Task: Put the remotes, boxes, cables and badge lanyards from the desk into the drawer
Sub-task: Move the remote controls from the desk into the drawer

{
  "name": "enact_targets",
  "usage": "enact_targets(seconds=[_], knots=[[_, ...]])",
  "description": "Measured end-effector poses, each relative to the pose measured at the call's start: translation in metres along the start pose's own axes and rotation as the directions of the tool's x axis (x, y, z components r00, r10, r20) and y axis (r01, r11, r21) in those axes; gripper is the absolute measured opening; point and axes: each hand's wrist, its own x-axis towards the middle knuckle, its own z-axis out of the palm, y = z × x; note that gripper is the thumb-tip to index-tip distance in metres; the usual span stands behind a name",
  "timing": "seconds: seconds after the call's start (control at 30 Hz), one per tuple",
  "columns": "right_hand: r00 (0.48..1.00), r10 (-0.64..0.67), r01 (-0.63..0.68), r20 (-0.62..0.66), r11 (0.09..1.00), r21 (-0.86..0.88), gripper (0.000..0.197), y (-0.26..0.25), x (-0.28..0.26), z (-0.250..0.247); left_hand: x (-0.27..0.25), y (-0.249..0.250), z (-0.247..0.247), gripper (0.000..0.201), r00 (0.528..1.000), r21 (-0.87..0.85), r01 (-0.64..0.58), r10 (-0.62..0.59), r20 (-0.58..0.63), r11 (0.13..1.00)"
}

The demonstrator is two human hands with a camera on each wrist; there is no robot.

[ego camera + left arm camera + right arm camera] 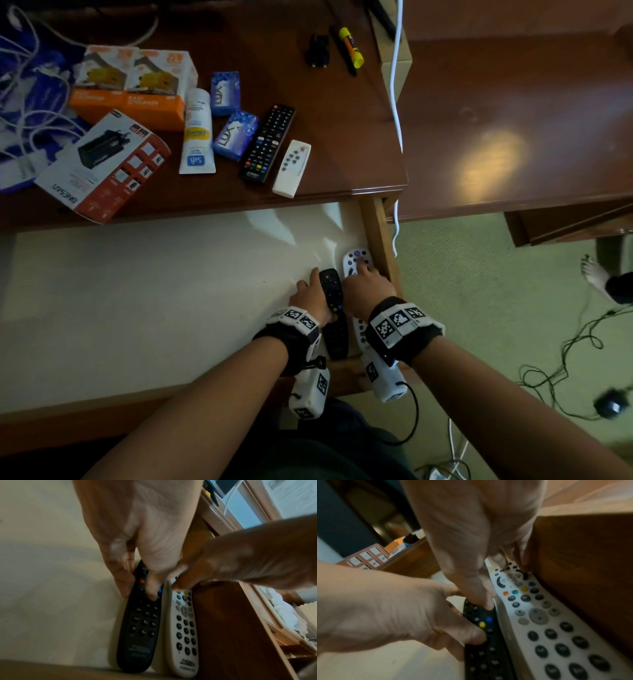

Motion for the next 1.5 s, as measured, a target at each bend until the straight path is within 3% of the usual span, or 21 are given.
enact_targets(seconds=[0.2, 0.33, 0.4, 0.47, 0.53, 0.6, 0.67, 0.73, 0.87, 1.0, 1.07, 1.3, 1.5], knots=[[0.971, -0.075, 0.104, -0.226, 0.987, 0.122, 0.027, 0.011, 0.002, -0.018, 0.01, 0.005, -0.002, 0.116, 0.991, 0.036, -0.06, 0.055, 0.126, 0.998], [0.944, -0.111, 0.181, -0.31, 0.962, 0.205, 0.023, 0.014, 0.014, -0.038, 0.015, 0.002, -0.018, 0.118, 0.988, 0.073, -0.109, 0.1, 0.121, 0.991], [0.923, -0.099, 0.203, -0.373, 0.947, 0.25, 0.024, 0.015, 0.02, -0.052, 0.014, 0.003, -0.036, 0.102, 0.995, 0.018, -0.084, 0.083, 0.05, 0.996], [0.886, -0.055, 0.215, -0.461, 0.928, 0.303, 0.034, 0.013, 0.021, -0.069, 0.009, 0.003, -0.062, 0.069, 0.98, -0.04, -0.151, 0.144, -0.135, 0.988], [0.829, -0.03, 0.261, -0.558, 0.904, 0.339, 0.037, 0.01, 0.023, -0.088, 0.001, 0.008, -0.093, 0.033, 0.892, -0.081, -0.269, 0.216, -0.397, 0.96], [0.79, -0.04, 0.324, -0.612, 0.875, 0.36, 0.033, 0.003, 0.029, -0.103, -0.008, 0.015, -0.125, 0.015, 0.771, -0.092, -0.359, 0.239, -0.59, 0.929], [0.74, -0.076, 0.399, -0.668, 0.849, 0.345, 0.017, -0.006, 0.038, -0.117, -0.011, 0.021, -0.156, 0.015, 0.669, -0.059, -0.405, 0.252, -0.699, 0.912], [0.726, -0.133, 0.424, -0.675, 0.859, 0.286, 0.013, -0.017, 0.049, -0.126, -0.009, 0.025, -0.182, 0.022, 0.614, 0.014, -0.42, 0.296, -0.732, 0.907], [0.708, -0.261, 0.427, -0.657, 0.898, 0.103, 0.05, -0.039, 0.064, -0.131, 0.005, 0.034, -0.207, 0.043, 0.672, 0.177, -0.313, 0.349, -0.653, 0.933], [0.76, -0.255, 0.373, -0.598, 0.924, 0.081, 0.052, -0.052, 0.068, -0.122, 0.016, 0.041, -0.209, 0.056, 0.776, 0.268, -0.174, 0.299, -0.555, 0.948], [0.762, -0.242, 0.369, -0.6, 0.925, 0.095, 0.05, -0.051, 0.07, -0.117, 0.018, 0.042, -0.206, 0.059, 0.798, 0.3, -0.113, 0.266, -0.541, 0.947], [0.693, -0.107, 0.329, -0.713, 0.927, 0.181, 0.032, -0.033, 0.072, -0.118, 0.025, 0.039, -0.194, 0.051, 0.694, 0.331, -0.115, 0.314, -0.648, 0.937], [0.645, -0.011, 0.226, -0.764, 0.958, 0.177, 0.034, -0.02, 0.073, -0.109, 0.023, 0.043, -0.182, 0.038, 0.666, 0.213, -0.167, 0.269, -0.695, 0.963]])
